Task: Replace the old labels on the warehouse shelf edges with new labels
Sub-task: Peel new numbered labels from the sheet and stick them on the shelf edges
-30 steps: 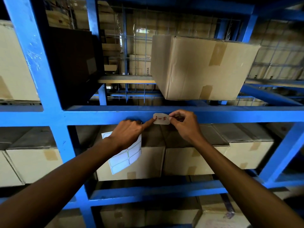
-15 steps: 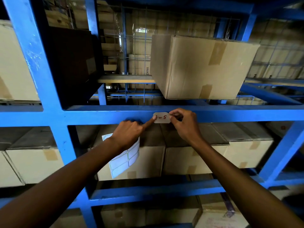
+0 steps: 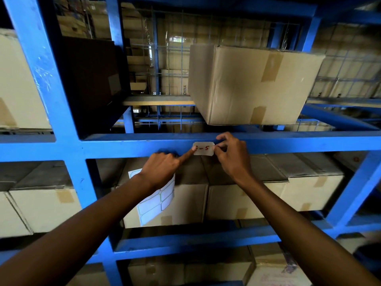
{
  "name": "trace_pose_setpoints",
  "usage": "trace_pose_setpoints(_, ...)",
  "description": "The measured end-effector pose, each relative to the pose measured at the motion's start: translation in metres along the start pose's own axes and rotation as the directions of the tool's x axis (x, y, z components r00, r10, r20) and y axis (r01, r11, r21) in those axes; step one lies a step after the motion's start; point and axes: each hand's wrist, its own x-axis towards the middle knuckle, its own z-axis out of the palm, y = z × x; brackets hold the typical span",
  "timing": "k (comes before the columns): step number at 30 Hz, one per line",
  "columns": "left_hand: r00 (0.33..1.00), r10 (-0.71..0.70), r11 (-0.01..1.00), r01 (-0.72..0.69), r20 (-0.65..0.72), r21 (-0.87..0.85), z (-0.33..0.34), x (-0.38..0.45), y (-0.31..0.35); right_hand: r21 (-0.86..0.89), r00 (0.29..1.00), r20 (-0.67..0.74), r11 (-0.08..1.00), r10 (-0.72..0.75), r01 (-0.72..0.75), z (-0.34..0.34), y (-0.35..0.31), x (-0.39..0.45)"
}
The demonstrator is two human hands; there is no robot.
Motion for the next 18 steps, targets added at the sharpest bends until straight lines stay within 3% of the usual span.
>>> trace_pose_setpoints(5, 1.000, -0.004, 1.000, 0.004, 0.008, -0.003, -0.001, 0.000, 0.000, -0.087, 0.998, -0.016, 0.995, -0.056, 0.055, -0.002, -0.002, 0.000)
trace_pose_setpoints(11, 1.000, -0.003, 1.000, 0.003, 0.003, -0.004, 0.000, -0.001, -0.001, -0.015, 0.999, 0.043, 0.999, -0.032, 0.033, -0.014, 0.010, 0.004)
trace_pose_setpoints(18, 0.995, 0.098, 0.992, -0.096, -0.024, 0.077, 0.004, -0.005, -0.006, -0.227, 0.954, 0.121, 0.927, -0.276, 0.297, -0.019, 0.013, 0.014)
